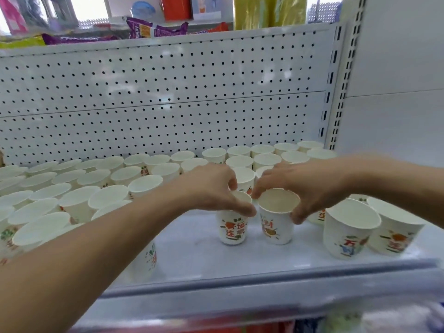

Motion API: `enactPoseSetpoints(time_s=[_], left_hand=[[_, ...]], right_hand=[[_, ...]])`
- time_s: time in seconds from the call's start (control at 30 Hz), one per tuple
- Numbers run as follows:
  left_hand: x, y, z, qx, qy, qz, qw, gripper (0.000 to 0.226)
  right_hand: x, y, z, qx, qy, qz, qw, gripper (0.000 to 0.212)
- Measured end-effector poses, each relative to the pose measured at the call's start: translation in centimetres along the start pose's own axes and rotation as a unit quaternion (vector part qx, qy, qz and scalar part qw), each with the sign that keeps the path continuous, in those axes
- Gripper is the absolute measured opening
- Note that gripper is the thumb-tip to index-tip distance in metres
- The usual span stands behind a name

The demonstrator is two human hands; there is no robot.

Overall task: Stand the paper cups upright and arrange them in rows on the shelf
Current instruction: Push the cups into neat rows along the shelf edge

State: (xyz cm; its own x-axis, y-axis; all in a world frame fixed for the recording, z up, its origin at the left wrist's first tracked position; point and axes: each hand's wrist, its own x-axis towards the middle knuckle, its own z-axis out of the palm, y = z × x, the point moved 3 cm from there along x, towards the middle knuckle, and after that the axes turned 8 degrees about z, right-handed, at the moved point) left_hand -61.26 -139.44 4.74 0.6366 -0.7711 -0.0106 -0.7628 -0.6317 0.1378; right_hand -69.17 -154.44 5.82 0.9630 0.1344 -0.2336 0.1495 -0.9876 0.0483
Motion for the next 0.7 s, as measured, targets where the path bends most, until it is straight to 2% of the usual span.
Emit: enactPoseSetpoints(time_s=[0.07,0.17,0.27,0.4,0.57,0.7], left_hand=[[-0.2,0.2,0.0,0.001,0.011,-0.006,1.000,0.082],[-1.6,-0.2,-0.3,-0.057,0.032,-0.017,0.998,0.096],[-3.2,-0.6,0.0,-0.122,0.051,-0.018,0.991,0.108],[-3.7,-0.7,1.7,-0.208,0.089,-0.020,0.974,0.103],[-2.9,-1.0,3.6,-0.273,0.130,-0.034,0.953,0.088],[-2.1,-0.4,4.3,-0.299,0.182,-0.049,0.936,0.090]], right_hand=[[-0.4,0.3,-0.2,0.017,0.016,0.004,1.000,0.077],[-1.7,0.7,-1.0,0.068,0.062,0.034,0.995,0.076],[-2.1,1.2,-0.8,0.067,0.108,0.099,0.987,0.079],[-1.5,0.9,0.4,0.026,0.130,0.159,0.978,0.085],[-1.1,0.7,1.0,0.000,0.149,0.154,0.977,0.074],[-0.8,1.5,1.2,0.020,0.152,0.138,0.978,0.065]])
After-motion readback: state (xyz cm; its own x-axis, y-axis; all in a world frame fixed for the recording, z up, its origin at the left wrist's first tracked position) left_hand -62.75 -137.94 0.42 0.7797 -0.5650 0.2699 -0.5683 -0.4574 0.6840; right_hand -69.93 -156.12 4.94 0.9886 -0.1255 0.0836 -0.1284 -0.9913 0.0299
